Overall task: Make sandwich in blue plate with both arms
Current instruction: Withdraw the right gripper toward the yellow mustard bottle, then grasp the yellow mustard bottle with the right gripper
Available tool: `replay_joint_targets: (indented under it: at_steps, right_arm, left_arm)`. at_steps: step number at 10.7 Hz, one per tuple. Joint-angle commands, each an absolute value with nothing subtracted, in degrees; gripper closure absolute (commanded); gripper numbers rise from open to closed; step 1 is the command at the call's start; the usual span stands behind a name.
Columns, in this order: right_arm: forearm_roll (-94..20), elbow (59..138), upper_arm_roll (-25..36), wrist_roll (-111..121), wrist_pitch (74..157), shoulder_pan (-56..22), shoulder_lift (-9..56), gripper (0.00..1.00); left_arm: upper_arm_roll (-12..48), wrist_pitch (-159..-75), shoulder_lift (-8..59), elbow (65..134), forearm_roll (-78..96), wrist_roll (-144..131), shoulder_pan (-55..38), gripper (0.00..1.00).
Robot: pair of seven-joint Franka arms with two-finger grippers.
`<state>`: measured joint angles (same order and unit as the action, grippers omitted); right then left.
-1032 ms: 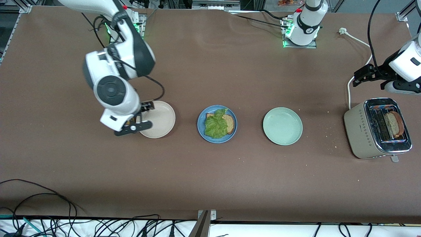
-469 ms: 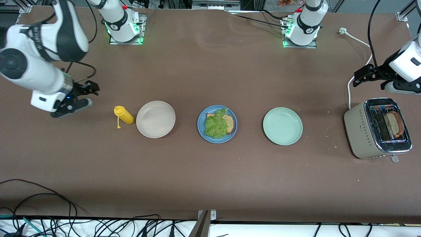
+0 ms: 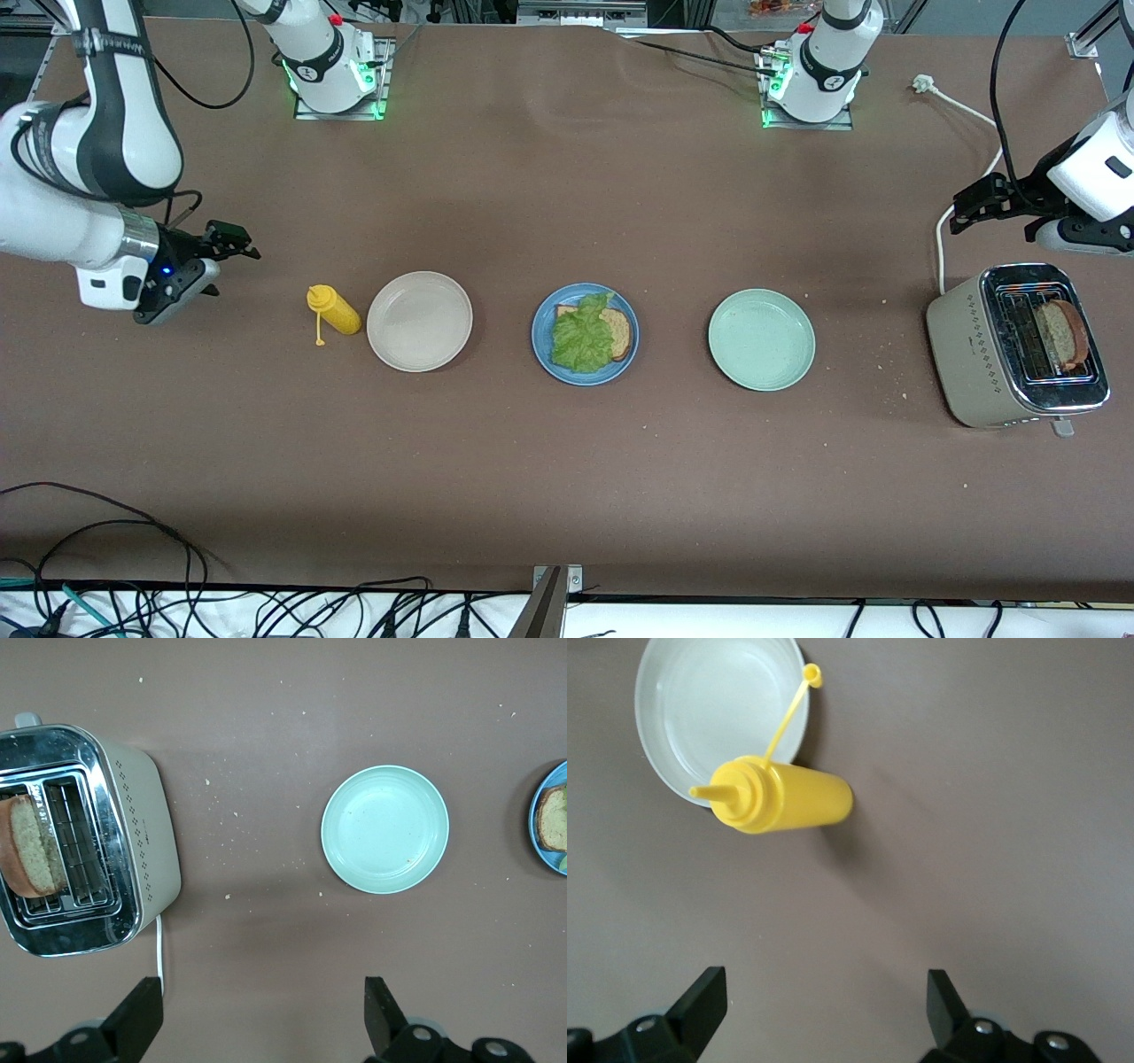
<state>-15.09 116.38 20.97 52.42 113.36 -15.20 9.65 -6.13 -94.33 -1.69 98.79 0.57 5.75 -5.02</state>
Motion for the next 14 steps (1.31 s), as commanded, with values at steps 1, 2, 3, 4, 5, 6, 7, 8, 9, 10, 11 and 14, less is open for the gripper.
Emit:
replay_joint_targets:
  at_steps: [1, 2, 3, 4, 5, 6, 7, 8, 9, 10, 11, 14]
  right_arm:
    - [-28.7, 116.2, 20.9, 72.1, 114.1, -11.7, 15.4, 0.0]
    - [-32.8, 116.1, 20.9, 78.6, 114.0, -10.6, 17.3, 0.0]
    - [-37.7, 115.8, 20.9, 84.9, 113.8, -9.7, 19.6, 0.0]
    - [-42.8, 115.8, 20.8, 92.9, 113.1, -8.5, 21.3, 0.0]
    - [-47.5, 115.8, 20.8, 101.1, 111.9, -8.1, 22.9, 0.0]
    - [-51.6, 115.4, 20.8, 107.6, 109.7, -7.0, 25.1, 0.0]
    - [-55.0, 115.0, 20.8, 112.5, 107.1, -6.2, 27.4, 0.0]
    - [-58.6, 114.6, 20.8, 116.5, 104.0, -5.5, 29.2, 0.0]
    - [-62.2, 114.6, 20.8, 120.2, 101.5, -5.5, 30.6, 0.0]
    - [-65.1, 114.5, 20.8, 123.6, 100.6, -5.4, 31.5, 0.0]
    - [-67.0, 114.6, 20.7, 125.9, 100.0, -5.4, 32.2, 0.0]
    - [-70.3, 113.4, 20.7, 131.6, 97.0, -5.4, 34.0, 0.0]
  left_arm:
    - [-6.1, -93.3, -1.1, 97.6, -0.2, 6.0, -4.8, 0.0]
    - [-6.0, -93.3, -1.1, 97.6, -0.2, 6.0, -4.8, 0.0]
    - [-6.1, -93.3, -1.1, 97.6, -0.2, 6.0, -4.8, 0.0]
    - [-6.0, -93.3, -1.1, 97.6, -0.2, 6.0, -4.8, 0.0]
    - [-6.1, -93.3, -1.1, 97.6, -0.2, 6.0, -4.8, 0.0]
    - [-6.1, -93.3, -1.1, 97.6, -0.2, 6.0, -4.8, 0.0]
    - [-6.1, -93.3, -1.1, 97.6, -0.2, 6.1, -4.8, 0.0]
    - [-6.1, -93.3, -1.1, 97.6, -0.2, 6.1, -4.8, 0.0]
    - [-6.1, -93.3, -1.1, 97.6, -0.2, 6.1, -4.8, 0.0]
    - [-6.1, -93.3, -1.1, 97.6, -0.2, 6.1, -4.8, 0.0]
    - [-6.0, -93.3, -1.1, 97.6, -0.2, 6.0, -4.8, 0.0]
    - [-6.1, -93.3, -1.1, 97.6, -0.2, 6.1, -4.8, 0.0]
